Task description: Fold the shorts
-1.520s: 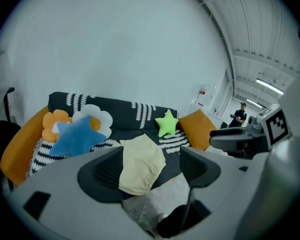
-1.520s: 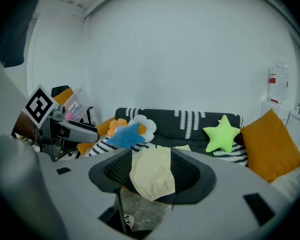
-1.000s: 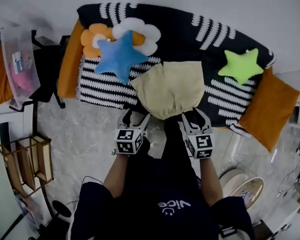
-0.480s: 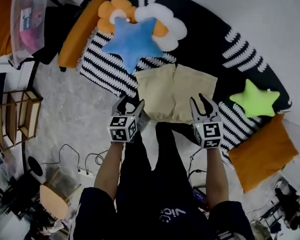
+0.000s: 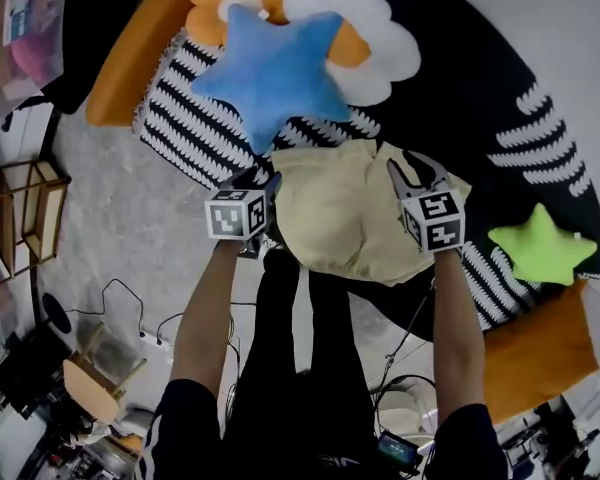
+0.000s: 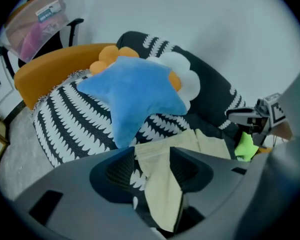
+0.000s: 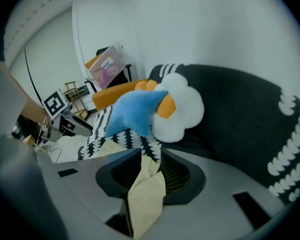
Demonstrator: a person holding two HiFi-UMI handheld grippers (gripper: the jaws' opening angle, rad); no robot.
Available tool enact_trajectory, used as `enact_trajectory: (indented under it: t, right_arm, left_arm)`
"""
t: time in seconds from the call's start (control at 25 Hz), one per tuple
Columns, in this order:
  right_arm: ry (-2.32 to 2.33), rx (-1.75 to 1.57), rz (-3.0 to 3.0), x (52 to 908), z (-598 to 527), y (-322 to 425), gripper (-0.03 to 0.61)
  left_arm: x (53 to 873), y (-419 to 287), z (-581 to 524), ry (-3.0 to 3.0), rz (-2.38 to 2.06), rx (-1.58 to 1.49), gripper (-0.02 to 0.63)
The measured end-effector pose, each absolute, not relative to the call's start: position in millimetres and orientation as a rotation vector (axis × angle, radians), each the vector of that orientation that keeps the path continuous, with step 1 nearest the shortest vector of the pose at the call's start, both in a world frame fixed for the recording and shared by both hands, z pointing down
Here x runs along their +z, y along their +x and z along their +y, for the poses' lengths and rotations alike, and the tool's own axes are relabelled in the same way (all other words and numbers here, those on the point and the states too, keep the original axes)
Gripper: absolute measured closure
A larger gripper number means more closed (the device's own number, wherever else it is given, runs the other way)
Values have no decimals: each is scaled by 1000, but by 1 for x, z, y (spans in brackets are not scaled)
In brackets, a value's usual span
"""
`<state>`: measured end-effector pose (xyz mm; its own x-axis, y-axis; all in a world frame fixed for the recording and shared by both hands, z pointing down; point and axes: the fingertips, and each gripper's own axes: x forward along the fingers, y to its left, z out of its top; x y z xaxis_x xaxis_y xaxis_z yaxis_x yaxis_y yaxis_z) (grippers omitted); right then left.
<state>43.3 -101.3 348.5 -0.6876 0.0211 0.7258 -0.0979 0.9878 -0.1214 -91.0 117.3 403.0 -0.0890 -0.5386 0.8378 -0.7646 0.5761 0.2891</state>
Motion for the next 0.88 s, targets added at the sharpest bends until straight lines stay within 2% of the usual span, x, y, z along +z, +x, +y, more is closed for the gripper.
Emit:
enact_trajectory:
  t: [0.12, 0.2, 0.44, 0.48, 0.52, 0.56, 0.6, 0.64, 0.72, 0.88]
  right_arm:
    - [-12, 215, -2244, 402, -105, 27, 459]
    - [-38, 234, -2196, 434, -107, 19, 492]
    - [-92, 283, -2026, 501, -105, 6, 440]
    - [-100, 275, -2011, 508, -105, 3, 448]
    - [-108, 263, -2006, 512, -104, 0, 482]
    - [-118, 248, -2009, 513, -103, -2, 518]
    - [-130, 234, -2014, 512, -102, -3, 548]
    - [-142, 222, -2023, 509, -102, -3, 549]
    - [-128, 217, -2067, 497, -110, -6, 551]
    - [35, 336, -2160, 480, -151, -16, 552]
  left_arm:
    - [443, -105, 117, 1049, -1733, 298, 402]
    - [462, -113, 114, 1020, -1741, 284, 407]
    - [503, -116, 107, 1006, -1689, 294, 425]
    - [505, -118, 105, 999, -1691, 283, 425]
    - [506, -121, 104, 998, -1699, 287, 434]
    - [506, -123, 104, 1006, -1709, 313, 473]
    - [504, -123, 104, 1028, -1716, 354, 562]
    - [501, -121, 103, 1060, -1723, 403, 591]
    - [488, -122, 101, 1115, -1764, 463, 594]
    - [461, -148, 100, 1047, -1972, 375, 601]
